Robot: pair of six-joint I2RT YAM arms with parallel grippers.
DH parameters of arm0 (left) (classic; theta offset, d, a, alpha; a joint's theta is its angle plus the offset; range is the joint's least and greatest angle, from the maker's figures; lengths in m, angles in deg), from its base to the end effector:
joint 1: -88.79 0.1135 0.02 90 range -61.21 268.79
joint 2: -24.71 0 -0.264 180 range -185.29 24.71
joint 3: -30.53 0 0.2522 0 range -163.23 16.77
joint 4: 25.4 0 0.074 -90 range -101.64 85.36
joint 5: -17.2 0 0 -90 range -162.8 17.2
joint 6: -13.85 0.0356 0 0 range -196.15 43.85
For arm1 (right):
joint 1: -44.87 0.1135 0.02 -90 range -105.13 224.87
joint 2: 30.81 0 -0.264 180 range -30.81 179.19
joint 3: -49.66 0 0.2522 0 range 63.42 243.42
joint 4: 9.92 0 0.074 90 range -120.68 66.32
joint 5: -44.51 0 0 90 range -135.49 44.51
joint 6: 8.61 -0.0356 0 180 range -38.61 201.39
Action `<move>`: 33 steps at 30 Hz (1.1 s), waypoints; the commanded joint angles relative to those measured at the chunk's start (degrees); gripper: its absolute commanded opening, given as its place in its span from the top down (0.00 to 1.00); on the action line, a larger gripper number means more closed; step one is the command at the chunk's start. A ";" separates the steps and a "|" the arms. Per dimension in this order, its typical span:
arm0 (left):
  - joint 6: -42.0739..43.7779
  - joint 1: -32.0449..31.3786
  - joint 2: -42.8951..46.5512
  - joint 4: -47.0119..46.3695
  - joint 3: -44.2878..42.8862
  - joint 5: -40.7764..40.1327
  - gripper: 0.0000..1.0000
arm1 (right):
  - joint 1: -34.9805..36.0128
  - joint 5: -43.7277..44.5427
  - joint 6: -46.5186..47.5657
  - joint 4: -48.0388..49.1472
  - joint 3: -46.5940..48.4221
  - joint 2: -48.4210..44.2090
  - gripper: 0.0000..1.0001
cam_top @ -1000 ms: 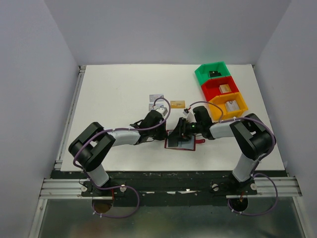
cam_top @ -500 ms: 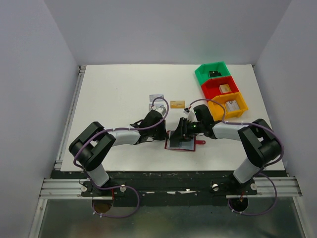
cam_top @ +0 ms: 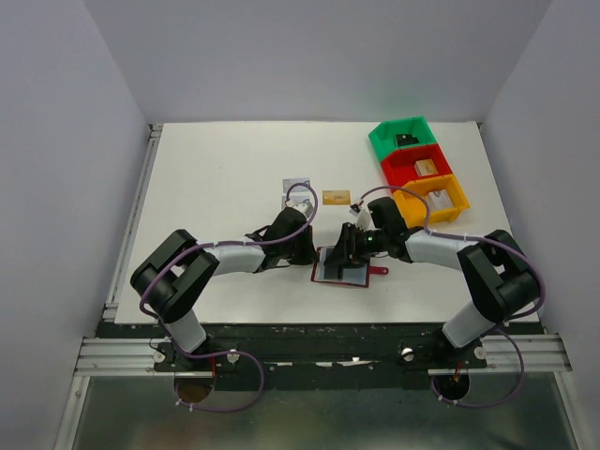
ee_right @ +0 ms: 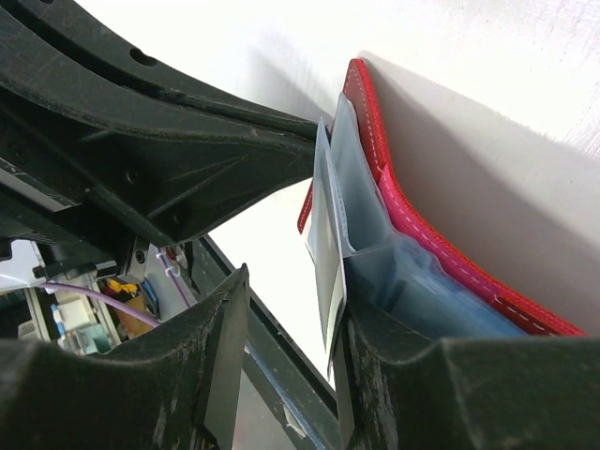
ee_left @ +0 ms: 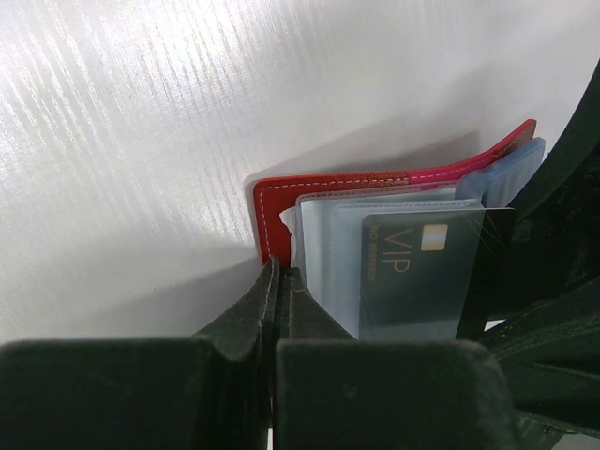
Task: Take the credit cards out of the card holder
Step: Remove the credit card from the card holder.
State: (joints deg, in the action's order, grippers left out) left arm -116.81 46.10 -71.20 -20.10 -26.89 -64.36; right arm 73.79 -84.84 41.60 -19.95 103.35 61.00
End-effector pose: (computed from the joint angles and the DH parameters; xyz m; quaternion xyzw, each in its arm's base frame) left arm 0.2342 -0.2231 0.1436 0.0451 0.9166 -0.3108 0.2473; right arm 0.2468 0.1622 0.1461 -0.0364 0.8870 0.4494 0.1002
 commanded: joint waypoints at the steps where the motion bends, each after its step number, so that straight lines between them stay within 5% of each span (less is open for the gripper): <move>1: 0.15 0.51 -2.61 5.57 1.03 -0.89 1.00 | 0.25 0.94 1.03 -1.26 1.12 -1.72 0.54; 33: -0.99 1.21 0.38 5.31 3.58 -2.91 1.00 | -1.07 6.66 2.70 -3.64 -2.22 -4.97 0.74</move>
State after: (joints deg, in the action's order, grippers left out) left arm -118.30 46.84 -70.83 -20.28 -26.10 -64.62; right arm 72.96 -80.25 43.56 -23.43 101.82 56.63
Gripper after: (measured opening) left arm 0.026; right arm 0.266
